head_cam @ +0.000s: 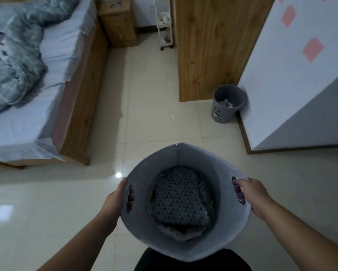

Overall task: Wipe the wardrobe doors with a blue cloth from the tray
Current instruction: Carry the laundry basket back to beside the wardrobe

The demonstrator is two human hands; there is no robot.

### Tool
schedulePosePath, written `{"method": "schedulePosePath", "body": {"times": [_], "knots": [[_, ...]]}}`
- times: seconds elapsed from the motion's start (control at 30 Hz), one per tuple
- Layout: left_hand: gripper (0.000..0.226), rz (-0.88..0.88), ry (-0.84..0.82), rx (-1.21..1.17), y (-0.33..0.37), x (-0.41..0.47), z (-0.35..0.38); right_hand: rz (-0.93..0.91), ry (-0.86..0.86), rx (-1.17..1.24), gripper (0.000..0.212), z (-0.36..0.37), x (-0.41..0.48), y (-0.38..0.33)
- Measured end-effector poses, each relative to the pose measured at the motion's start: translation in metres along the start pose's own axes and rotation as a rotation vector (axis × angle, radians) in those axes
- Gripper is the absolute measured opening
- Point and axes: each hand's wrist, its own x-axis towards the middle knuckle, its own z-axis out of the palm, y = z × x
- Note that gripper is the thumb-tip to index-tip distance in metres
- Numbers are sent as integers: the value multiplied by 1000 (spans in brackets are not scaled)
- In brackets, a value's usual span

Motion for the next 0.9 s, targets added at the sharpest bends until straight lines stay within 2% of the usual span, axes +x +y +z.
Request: {"method": "schedulePosePath", "body": {"times": [0.2, 0.4, 0.5, 0.73, 0.9], "knots": [[78, 10, 77, -71, 38, 32, -12, -79, -46, -134, 18, 45, 51, -101], [75, -19, 150, -204, 89, 115, -41, -154, -72, -295, 21, 117, 103, -196], [78, -5, 152, -180, 130, 159, -64, -171, -26, -296, 22, 143, 125, -250], [74, 65, -13, -178, 249, 238, -107, -116, 11, -154, 21, 201, 153, -358], [75, 60, 35, -286, 328, 297, -125, -110, -44, -193, 34, 238, 190, -422]]}}
